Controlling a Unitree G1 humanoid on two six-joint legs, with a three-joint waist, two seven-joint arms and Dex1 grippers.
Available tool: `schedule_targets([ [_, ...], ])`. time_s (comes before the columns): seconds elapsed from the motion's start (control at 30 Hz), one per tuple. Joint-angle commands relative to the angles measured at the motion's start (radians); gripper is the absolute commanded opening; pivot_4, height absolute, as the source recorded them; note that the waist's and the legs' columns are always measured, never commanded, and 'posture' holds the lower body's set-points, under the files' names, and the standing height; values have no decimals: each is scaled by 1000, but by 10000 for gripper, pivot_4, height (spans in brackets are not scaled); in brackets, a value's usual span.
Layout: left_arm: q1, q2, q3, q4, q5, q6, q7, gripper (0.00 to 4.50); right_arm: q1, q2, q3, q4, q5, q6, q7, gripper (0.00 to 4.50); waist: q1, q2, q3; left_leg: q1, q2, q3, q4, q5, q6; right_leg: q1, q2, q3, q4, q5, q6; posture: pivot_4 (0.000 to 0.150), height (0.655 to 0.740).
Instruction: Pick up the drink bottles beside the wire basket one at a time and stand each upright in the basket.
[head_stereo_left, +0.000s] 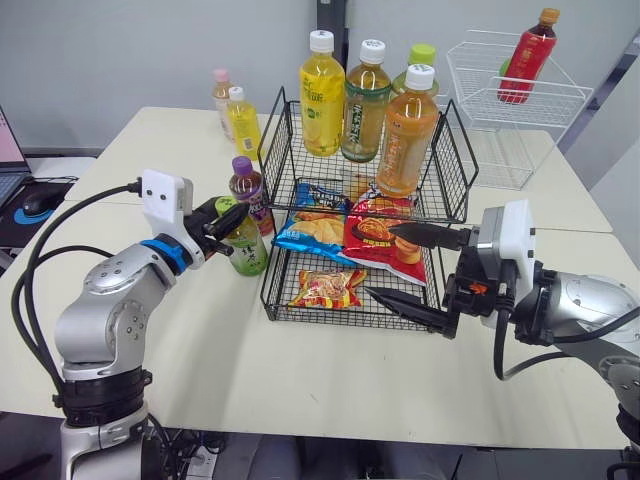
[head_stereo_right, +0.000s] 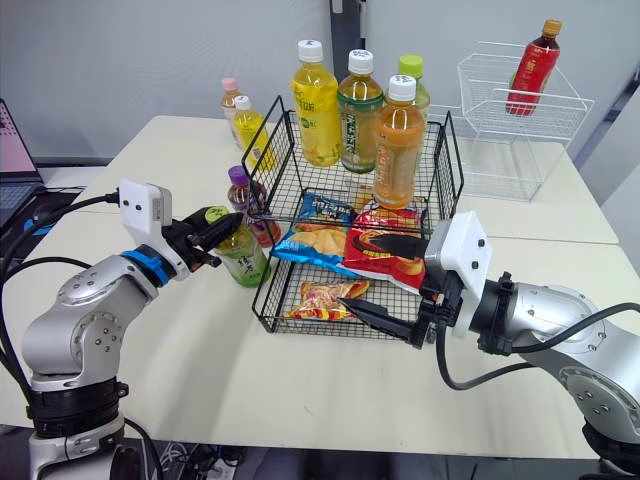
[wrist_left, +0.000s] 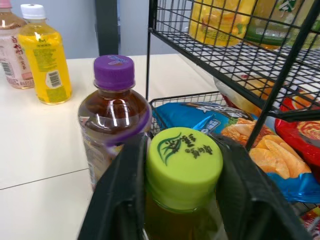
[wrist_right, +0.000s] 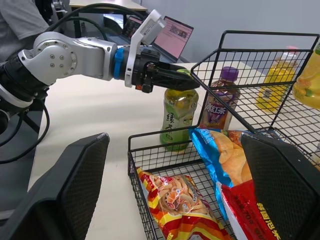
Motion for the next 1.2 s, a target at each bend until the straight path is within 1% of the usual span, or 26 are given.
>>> schedule_targets([
  [0.03,-2,20,13,-9,-31,-21,-27,13915,-12,4,-22,-33,12,-9,-14,45000,0,0,0,0,0,0,0,0,0,0,0,0,0,0,0,1500,7400],
  [0.1,-9,35,33,-15,-53,-22,-46,13915,-7,5,-27,-35,13,-11,-18,45000,0,0,0,0,0,0,0,0,0,0,0,0,0,0,0,1500,7400],
  [0.2,-41,101,75,-29,-101,-4,-93,13915,0,-3,-57,-32,22,-16,-18,45000,0,0,0,-1,0,0,-1,0,0,0,0,0,-1,0,0,1500,7400],
  [0.37,-188,290,144,17,-225,108,-177,13914,23,-38,-153,-17,67,-20,6,45000,0,-3,3,-3,1,-1,-1,0,0,-2,0,-2,-1,-1,2,1500,7400],
  [0.43,-278,357,146,73,-258,145,-205,13914,31,-55,-188,-5,77,-20,18,45000,0,-3,3,-3,0,-1,-1,0,0,-2,0,-1,-2,-3,4,1500,7400],
  [0.53,-471,438,101,222,-243,149,-238,13914,43,-76,-223,10,85,-22,36,45000,1,-3,3,-4,0,-1,-1,0,0,-2,0,-2,-4,-3,5,1500,7400],
  [0.67,-773,480,-33,438,-184,117,-333,13913,58,-79,-225,1,89,-27,37,45000,5,-4,3,-5,0,-3,-1,0,0,-2,0,-4,-5,-3,5,1500,7400],
  [0.77,-970,459,-129,584,-131,94,-414,13912,76,-68,-227,-15,93,-30,17,45000,6,-4,3,-6,0,-2,-1,0,0,-2,0,-4,-8,-2,6,1500,7400],
  [0.87,-1113,405,-200,709,-95,91,-483,13912,99,-64,-245,-32,94,-36,-9,45000,5,-4,3,-7,-1,-2,-1,0,0,-2,1,-4,-10,-2,6,1500,7400],
  [1.0,-1217,309,-252,821,-75,104,-563,13912,129,-62,-284,-53,99,-45,-47,45000,3,-3,3,-7,-1,-2,-1,0,0,-2,1,-3,-10,-2,6,1500,7400],
  [1.13,-1267,227,-293,895,-42,81,-637,13912,148,-57,-319,-68,79,-65,-84,45000,2,-3,4,-7,-1,-2,-1,0,0,-2,1,-3,-10,-2,6,1500,7400],
  [1.2,-1279,170,-318,924,-24,57,-675,13912,165,-54,-339,-81,75,-76,-104,45000,1,-3,4,-7,-1,-2,-1,0,0,-2,1,-3,-10,-2,6,1500,7400],
])
